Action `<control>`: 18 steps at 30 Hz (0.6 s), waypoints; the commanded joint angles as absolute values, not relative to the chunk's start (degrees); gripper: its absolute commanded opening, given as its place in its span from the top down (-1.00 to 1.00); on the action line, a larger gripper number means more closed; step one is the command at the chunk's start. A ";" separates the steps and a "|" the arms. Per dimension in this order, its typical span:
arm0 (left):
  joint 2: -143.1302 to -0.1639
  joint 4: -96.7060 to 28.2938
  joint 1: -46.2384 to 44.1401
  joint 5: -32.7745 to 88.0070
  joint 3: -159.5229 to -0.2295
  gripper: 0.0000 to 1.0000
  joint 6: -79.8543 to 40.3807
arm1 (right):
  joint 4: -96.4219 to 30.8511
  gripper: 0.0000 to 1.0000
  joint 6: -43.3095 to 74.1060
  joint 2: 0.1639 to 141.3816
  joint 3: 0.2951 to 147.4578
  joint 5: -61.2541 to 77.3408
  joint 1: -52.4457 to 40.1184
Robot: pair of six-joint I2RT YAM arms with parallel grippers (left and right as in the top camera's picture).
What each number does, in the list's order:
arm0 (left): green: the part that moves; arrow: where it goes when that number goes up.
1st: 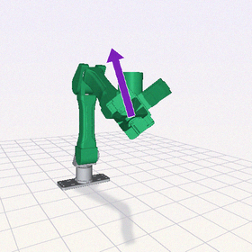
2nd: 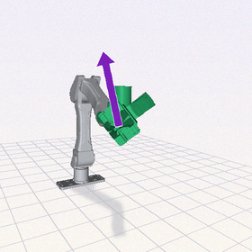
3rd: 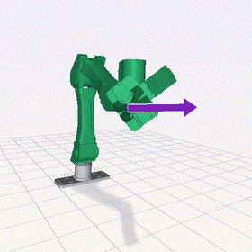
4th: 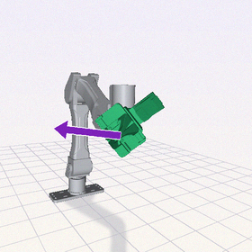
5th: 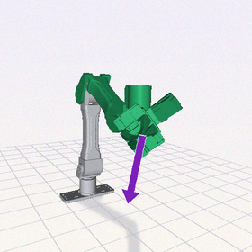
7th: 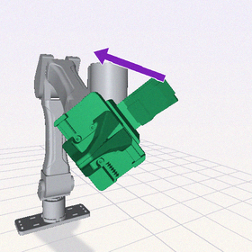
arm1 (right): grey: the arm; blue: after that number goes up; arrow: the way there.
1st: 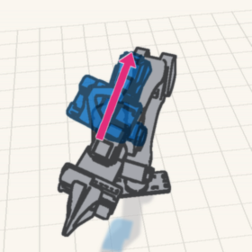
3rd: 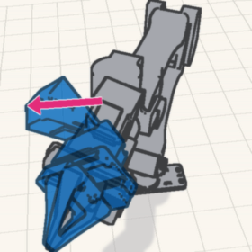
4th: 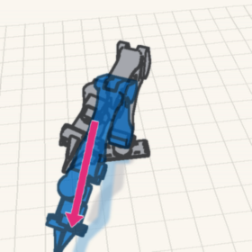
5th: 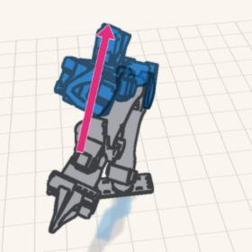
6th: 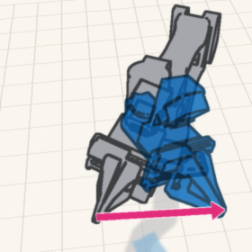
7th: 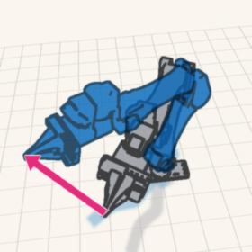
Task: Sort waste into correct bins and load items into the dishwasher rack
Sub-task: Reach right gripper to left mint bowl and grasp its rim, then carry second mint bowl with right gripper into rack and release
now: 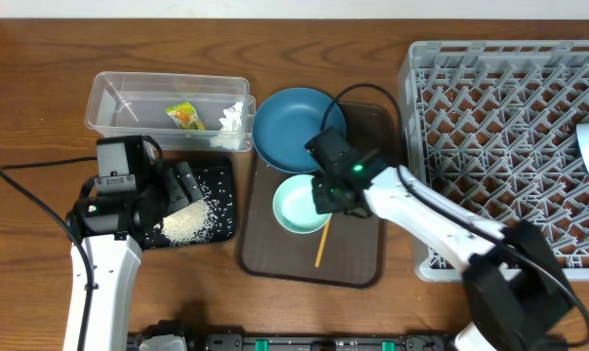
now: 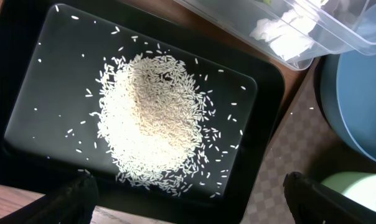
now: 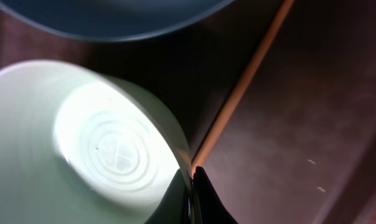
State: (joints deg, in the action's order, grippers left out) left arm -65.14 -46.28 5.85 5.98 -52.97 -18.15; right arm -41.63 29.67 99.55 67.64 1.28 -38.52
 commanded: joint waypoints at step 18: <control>-65.25 -46.46 6.09 5.30 -53.49 -0.95 -18.22 | -40.91 0.97 12.51 73.06 67.46 -25.78 -14.76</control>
State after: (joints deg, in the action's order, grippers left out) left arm -65.14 -46.28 5.85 5.98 -52.97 -18.17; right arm -41.30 16.23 72.95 67.64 -18.46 -16.99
